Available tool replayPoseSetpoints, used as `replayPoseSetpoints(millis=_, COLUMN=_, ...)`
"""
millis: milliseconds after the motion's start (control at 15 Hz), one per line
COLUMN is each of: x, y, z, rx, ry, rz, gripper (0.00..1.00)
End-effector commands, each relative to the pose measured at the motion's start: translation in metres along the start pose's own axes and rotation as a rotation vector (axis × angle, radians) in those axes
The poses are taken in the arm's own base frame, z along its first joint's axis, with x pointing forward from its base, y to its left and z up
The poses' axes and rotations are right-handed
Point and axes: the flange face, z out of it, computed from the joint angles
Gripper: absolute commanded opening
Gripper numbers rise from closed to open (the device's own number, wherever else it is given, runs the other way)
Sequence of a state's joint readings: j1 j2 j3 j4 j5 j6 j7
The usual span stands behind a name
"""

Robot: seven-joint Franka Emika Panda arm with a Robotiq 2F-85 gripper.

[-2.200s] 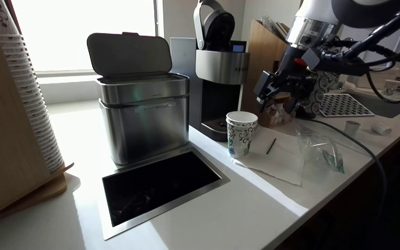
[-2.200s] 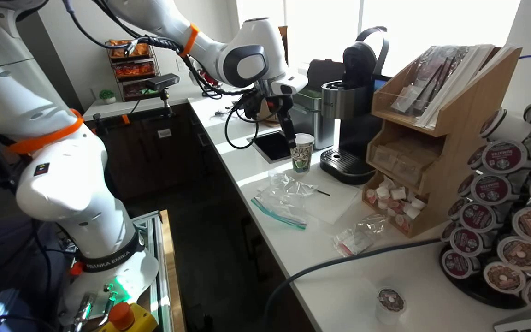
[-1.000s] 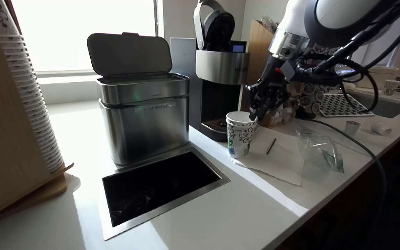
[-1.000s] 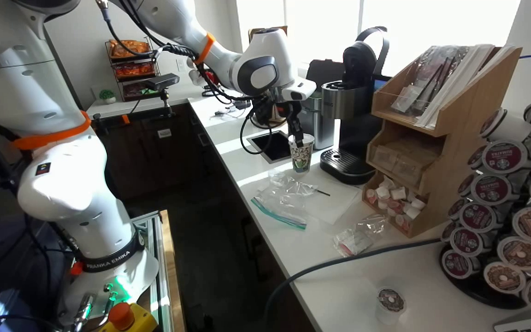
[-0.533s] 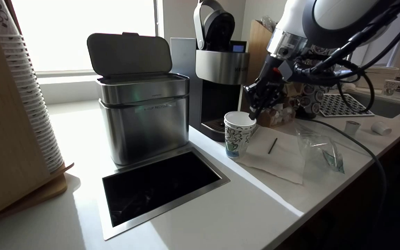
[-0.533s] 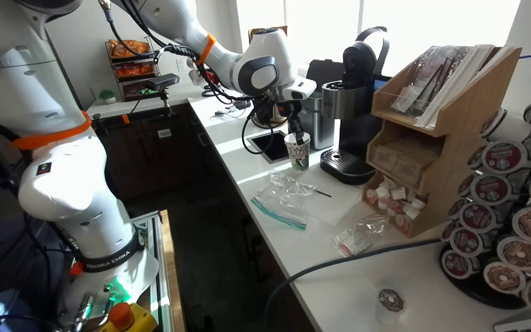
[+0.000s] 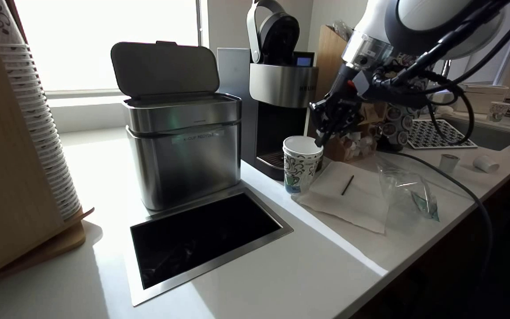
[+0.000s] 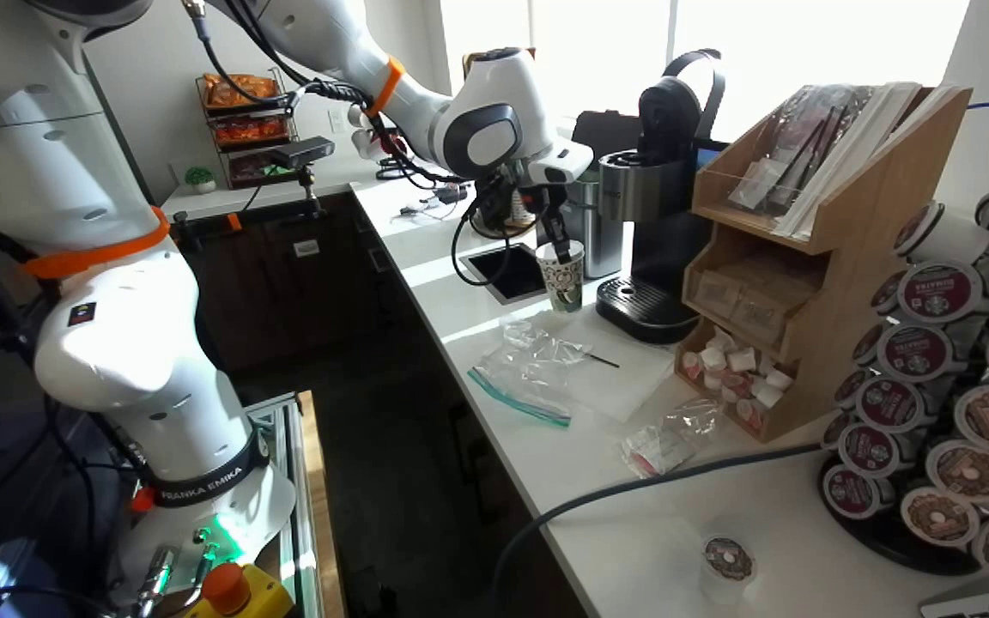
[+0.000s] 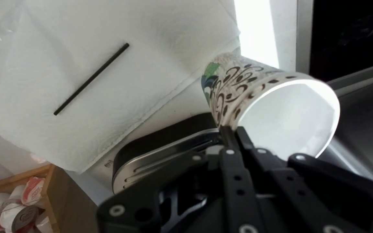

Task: Remove the cup from the stack

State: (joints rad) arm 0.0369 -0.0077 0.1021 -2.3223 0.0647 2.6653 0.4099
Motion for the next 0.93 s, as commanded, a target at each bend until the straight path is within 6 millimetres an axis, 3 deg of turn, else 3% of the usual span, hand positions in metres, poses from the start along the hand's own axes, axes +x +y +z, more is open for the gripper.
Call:
replayPoseSetpoints(millis=0, x=0.004, y=0.004, z=-0.008, rx=0.072, ry=-0.021, rz=0.112, gripper=0.01)
replayPoseSetpoints(millis=400, x=0.010, y=0.012, z=-0.024, rx=0.082, ry=-0.008, rz=0.151, gripper=0.01)
replayPoseSetpoints(millis=667, x=0.007, y=0.015, z=-0.020, rx=0.071, ry=-0.040, rz=0.152, gripper=0.01)
replayPoseSetpoints(millis=800, x=0.005, y=0.016, z=-0.015, rx=0.061, ry=-0.062, rz=0.151, gripper=0.14)
replayPoseSetpoints(millis=867, x=0.004, y=0.016, z=-0.014, rx=0.060, ry=-0.070, rz=0.150, gripper=0.04)
